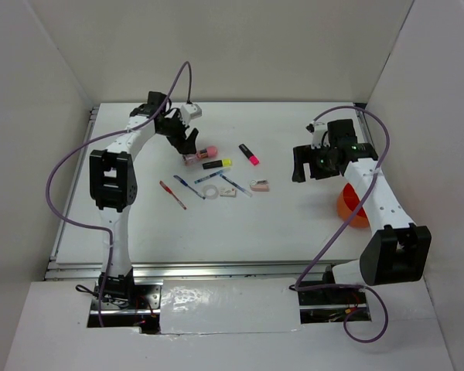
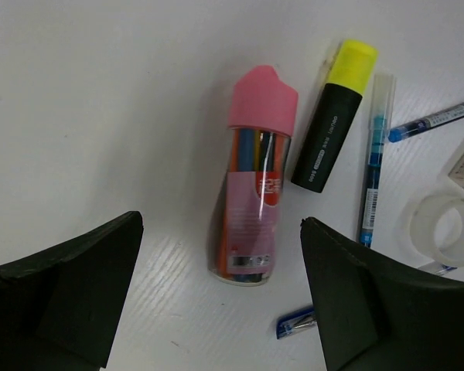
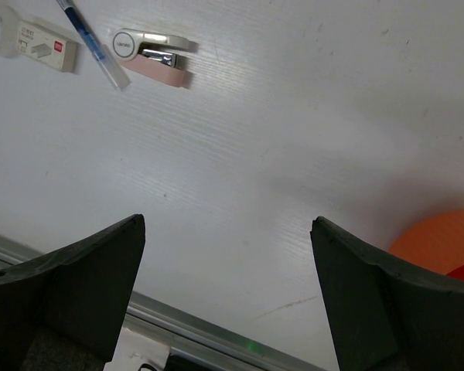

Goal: Sort the stationery into containers
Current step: Pick up the stationery from the center of the board.

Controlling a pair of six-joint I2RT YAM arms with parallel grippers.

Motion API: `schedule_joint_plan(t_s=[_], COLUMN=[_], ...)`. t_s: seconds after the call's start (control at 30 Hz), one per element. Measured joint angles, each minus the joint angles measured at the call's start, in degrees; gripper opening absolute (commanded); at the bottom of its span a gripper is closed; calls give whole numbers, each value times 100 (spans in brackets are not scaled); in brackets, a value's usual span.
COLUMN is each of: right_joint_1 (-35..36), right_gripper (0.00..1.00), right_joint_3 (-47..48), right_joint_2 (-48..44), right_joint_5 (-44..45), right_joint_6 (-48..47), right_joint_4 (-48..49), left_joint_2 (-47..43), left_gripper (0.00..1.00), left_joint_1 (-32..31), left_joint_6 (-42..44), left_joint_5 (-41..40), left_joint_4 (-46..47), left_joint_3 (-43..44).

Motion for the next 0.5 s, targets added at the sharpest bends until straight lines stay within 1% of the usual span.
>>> schedule_joint_plan(t_s=[0.17, 0.5], right_joint_1=[0, 0], right_gripper=[93, 93], right_joint_3=[11, 15], right_joint_2=[31, 37], right_joint_5=[-39, -44], right_joint_6=[0, -20], right_joint_4=[-15, -39], left_joint_2=[26, 160], left_gripper=[94, 88], left_joint_1=[-92, -372], left_joint_6=[94, 234], left_joint_5=[-59, -1003], left_joint_4=[-181, -133], left_joint_3=[-20, -402])
